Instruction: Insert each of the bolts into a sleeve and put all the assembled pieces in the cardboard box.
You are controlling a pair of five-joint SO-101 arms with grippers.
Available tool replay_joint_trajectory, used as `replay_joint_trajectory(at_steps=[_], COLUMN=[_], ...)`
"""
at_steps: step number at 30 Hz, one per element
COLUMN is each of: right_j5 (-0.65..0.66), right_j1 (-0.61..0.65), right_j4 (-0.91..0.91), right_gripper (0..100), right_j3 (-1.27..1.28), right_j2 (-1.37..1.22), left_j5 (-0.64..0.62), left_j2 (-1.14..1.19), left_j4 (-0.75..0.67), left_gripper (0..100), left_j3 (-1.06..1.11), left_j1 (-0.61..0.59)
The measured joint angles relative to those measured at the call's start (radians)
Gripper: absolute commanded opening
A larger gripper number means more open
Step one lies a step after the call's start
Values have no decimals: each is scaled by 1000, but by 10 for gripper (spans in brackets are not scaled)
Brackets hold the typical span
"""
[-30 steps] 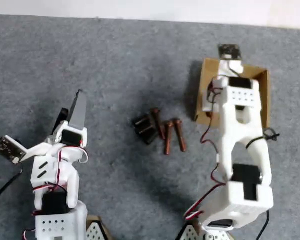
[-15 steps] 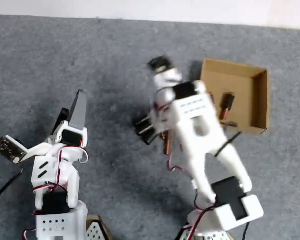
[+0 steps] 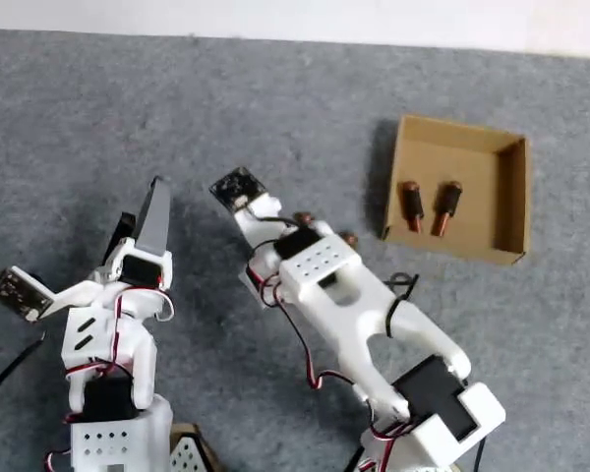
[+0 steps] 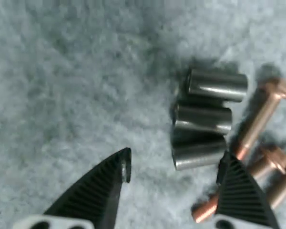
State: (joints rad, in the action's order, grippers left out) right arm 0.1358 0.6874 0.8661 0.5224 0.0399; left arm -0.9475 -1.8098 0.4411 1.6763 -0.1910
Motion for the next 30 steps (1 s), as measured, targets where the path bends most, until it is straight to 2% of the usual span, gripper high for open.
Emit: replay_joint_trajectory(at_steps=[6, 11, 22, 30], right_j5=[0, -89, -124, -124], right_j1=[-12, -15, -26, -25], right_j4=[-43, -107, -333, -344], right_gripper=[262, 262, 262, 262], right_j3=[75, 101, 250, 258], right_j2=[2, 6, 32, 32], left_j5=[0, 0, 0, 0], left_j2=[0, 0, 0, 0], left_j4=[0, 0, 0, 0], left_gripper=[309, 309, 309, 309], left_j3=[0, 0, 0, 0], left_j1=[0, 0, 0, 0])
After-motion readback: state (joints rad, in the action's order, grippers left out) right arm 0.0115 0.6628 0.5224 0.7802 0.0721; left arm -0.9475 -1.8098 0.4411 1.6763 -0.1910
